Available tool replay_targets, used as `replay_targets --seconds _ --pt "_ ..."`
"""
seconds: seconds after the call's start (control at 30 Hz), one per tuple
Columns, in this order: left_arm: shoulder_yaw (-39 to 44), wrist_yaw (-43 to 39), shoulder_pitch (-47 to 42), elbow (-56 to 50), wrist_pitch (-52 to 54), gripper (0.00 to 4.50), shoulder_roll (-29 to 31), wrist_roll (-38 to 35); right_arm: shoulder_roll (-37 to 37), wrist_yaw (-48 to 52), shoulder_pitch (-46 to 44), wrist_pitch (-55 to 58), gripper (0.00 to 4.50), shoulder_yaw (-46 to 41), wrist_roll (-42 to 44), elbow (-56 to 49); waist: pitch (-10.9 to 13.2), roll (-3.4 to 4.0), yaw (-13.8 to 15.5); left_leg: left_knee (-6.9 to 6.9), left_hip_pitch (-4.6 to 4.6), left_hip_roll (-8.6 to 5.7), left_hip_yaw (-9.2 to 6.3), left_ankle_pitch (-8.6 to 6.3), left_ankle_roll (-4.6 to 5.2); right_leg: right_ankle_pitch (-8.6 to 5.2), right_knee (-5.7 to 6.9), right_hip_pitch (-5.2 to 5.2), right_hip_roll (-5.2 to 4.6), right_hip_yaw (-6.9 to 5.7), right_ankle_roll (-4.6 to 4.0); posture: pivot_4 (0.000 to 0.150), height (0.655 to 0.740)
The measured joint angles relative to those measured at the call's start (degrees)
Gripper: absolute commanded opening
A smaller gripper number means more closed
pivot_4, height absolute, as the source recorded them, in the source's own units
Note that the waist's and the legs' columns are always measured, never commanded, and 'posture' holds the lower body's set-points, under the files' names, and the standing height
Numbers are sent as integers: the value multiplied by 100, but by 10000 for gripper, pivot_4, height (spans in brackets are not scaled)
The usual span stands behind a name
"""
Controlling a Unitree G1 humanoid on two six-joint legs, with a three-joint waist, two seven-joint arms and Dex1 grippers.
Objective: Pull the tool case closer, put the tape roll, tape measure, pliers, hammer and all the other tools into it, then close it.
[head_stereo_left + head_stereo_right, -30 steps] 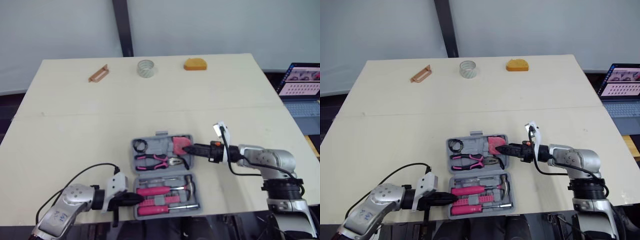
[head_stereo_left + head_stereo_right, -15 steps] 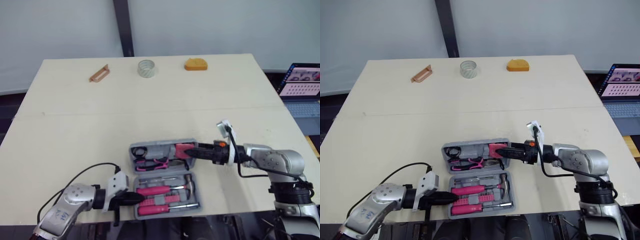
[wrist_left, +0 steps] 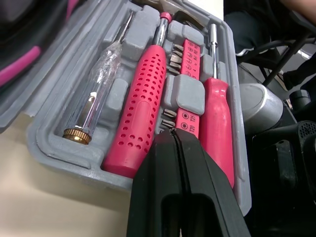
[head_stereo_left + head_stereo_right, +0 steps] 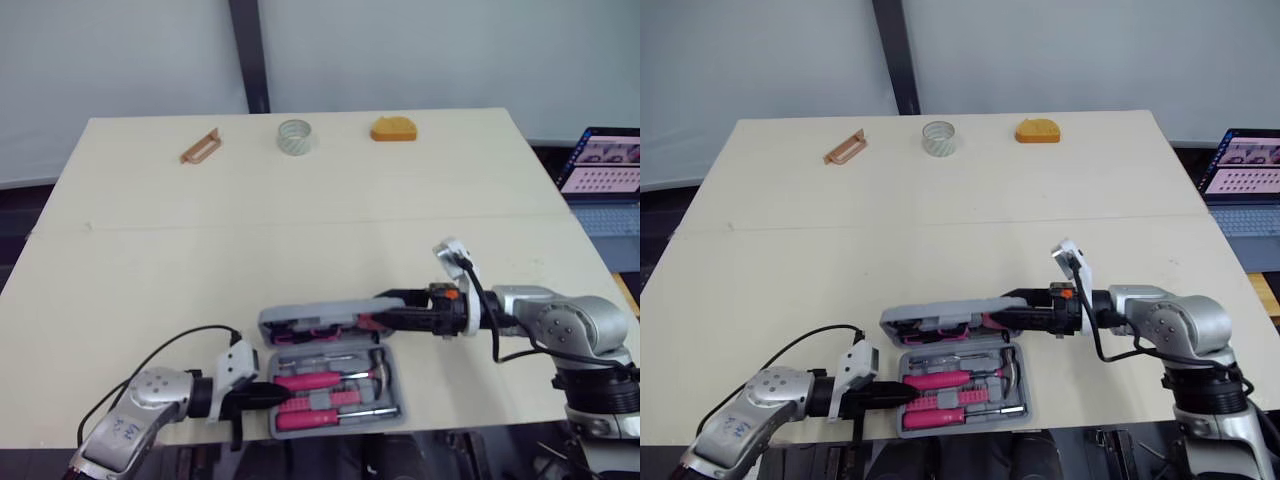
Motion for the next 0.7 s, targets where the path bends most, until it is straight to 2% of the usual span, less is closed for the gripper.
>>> replay_targets --seconds 0.13,0.33,0.5,0.53,0.57,0.6,0.7 --pt "249 2 295 -225 156 0 205 -133 -198 124 98 -25 44498 170 23 -207 0 0 -2 0 0 2 -2 0 -1 0 -1 0 0 -1 0 1500 7400" --pt "1295 -158 1022 -526 537 0 849 -581 -630 350 614 -30 44498 343 81 -628 1 -1 15 -1 -4 2 -1 -2 -2 0 -9 0 0 -2 -1 1500 7400" --pt "2311 -33 711 -344 771 0 791 -1155 -763 376 1032 -297 44498 341 49 -693 1 -2 130 4 -3 2 -1 -2 -2 0 -6 1 0 -1 -3 1500 7400" --pt "2493 58 540 -277 823 4049 727 -1253 -786 373 1036 -419 45000 208 41 -624 1 -2 135 4 -3 1 0 -2 -2 1 -6 2 0 0 -3 1500 7400" --pt "2629 132 428 -215 852 5579 696 -1315 -844 362 1033 -549 45000 77 -16 -554 1 -2 133 4 -3 1 1 -2 -2 1 -7 2 0 0 -3 1500 7400" --pt "2749 197 352 -158 882 8958 685 -1362 -908 346 1046 -709 45000 -94 -90 -451 2 -4 130 4 -3 2 0 -2 -2 1 -6 2 1 -1 -3 1500 7400" --pt "3232 330 294 111 948 23524 677 -1468 -1226 286 1277 -1332 45000 -646 -486 -22 3 -5 128 -5 -2 2 3 -2 -2 1 -12 1 2 -4 -3 1500 7400"
